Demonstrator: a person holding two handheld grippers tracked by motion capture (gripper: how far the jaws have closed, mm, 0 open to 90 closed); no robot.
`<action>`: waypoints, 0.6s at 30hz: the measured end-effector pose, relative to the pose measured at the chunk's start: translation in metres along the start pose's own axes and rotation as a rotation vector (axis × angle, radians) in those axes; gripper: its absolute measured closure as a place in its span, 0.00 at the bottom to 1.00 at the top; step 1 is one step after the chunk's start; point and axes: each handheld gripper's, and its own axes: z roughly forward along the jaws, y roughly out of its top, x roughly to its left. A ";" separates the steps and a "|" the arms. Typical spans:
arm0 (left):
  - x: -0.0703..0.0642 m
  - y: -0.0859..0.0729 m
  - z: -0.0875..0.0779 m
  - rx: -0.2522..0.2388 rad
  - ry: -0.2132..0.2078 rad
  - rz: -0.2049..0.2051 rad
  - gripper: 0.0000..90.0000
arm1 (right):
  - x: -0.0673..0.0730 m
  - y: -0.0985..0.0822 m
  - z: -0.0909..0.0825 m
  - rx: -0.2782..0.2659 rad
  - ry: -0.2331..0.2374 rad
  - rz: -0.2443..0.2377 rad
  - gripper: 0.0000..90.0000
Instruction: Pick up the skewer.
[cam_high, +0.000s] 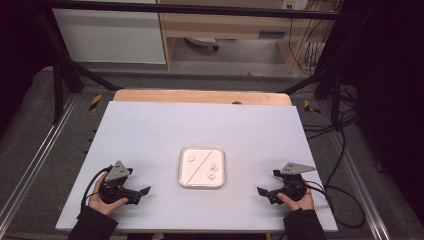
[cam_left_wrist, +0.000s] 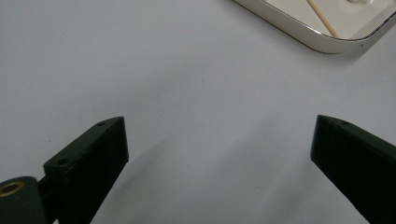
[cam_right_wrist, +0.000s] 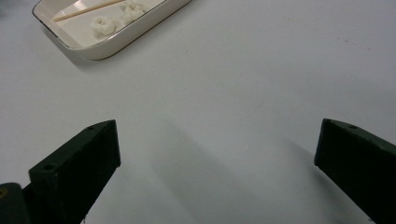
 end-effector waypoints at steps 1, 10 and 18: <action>0.000 0.000 0.000 0.000 0.000 0.000 0.04 | 0.000 0.000 0.000 0.000 0.000 0.000 0.01; -0.002 0.002 0.000 0.000 -0.003 0.010 0.04 | 0.000 0.000 0.000 0.001 -0.002 -0.001 0.01; -0.005 0.005 0.002 0.003 -0.001 0.020 0.04 | 0.000 0.000 0.000 0.000 -0.003 0.001 0.01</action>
